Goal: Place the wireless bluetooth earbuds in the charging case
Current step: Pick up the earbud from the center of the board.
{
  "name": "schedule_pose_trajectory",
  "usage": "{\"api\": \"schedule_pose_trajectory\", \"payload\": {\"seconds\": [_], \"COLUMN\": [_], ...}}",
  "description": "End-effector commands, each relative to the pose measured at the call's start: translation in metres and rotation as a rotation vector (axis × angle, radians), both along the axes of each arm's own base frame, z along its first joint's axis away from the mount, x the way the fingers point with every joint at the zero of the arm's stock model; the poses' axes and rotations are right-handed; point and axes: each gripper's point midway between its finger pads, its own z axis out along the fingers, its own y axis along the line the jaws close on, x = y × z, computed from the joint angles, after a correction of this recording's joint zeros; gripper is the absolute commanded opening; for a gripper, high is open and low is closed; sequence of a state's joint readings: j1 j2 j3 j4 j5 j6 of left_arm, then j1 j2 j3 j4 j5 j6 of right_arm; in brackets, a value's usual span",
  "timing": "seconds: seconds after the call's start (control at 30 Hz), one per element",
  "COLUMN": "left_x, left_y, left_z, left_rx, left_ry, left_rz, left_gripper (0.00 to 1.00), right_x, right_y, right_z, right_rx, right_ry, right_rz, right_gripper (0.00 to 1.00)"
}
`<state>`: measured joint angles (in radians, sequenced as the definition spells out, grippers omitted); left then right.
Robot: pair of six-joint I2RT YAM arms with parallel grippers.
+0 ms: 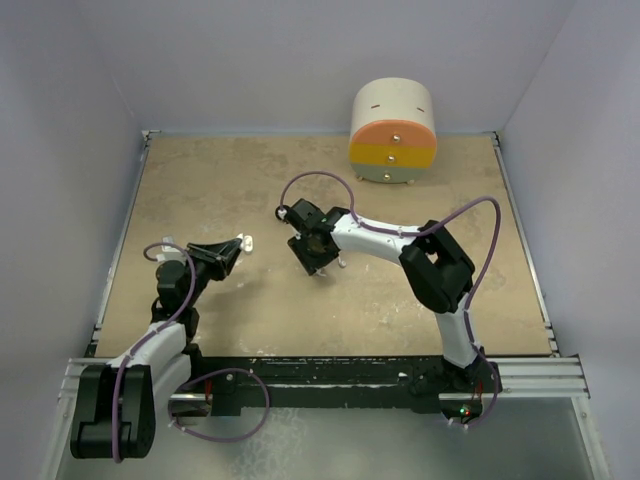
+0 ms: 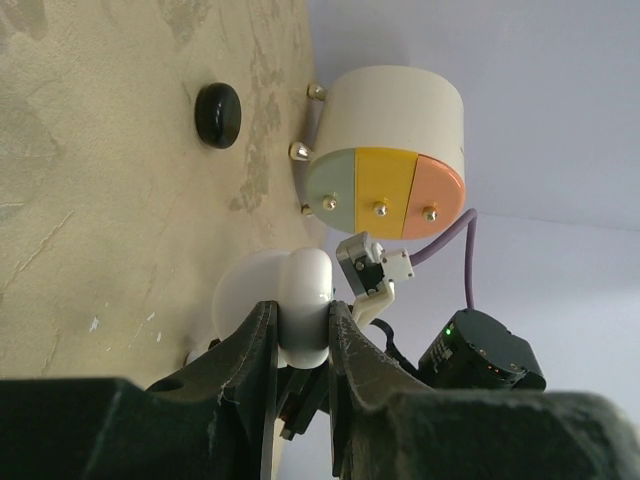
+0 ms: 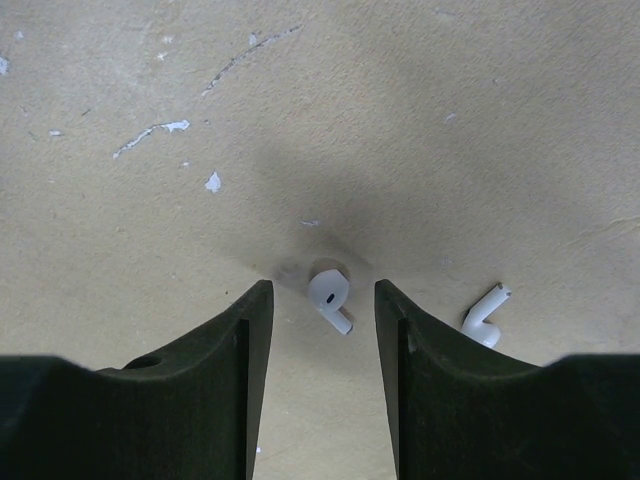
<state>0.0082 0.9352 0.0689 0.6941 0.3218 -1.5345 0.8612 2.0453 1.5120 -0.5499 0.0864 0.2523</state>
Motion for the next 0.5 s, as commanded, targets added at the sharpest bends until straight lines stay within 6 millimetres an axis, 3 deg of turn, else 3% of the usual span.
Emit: {"api": "schedule_pose_trajectory", "payload": {"seconds": [0.0,0.47], "left_x": [0.0007,0.0003], "left_y": [0.0009,0.004], "left_z": [0.0152,0.0133], "left_rx": [-0.006,-0.009], "left_ry": [-0.068,-0.064], "left_rz": [-0.008,-0.003], "left_gripper": [0.0,0.0], "right_x": [-0.0017,-0.0028], "right_y": [-0.0036,-0.0059], "right_z": [-0.002,-0.0065], "right_rx": [0.006,0.006], "right_ry": [0.007,0.013], "right_rz": [0.012,0.014], "right_gripper": [0.47,0.42]}}
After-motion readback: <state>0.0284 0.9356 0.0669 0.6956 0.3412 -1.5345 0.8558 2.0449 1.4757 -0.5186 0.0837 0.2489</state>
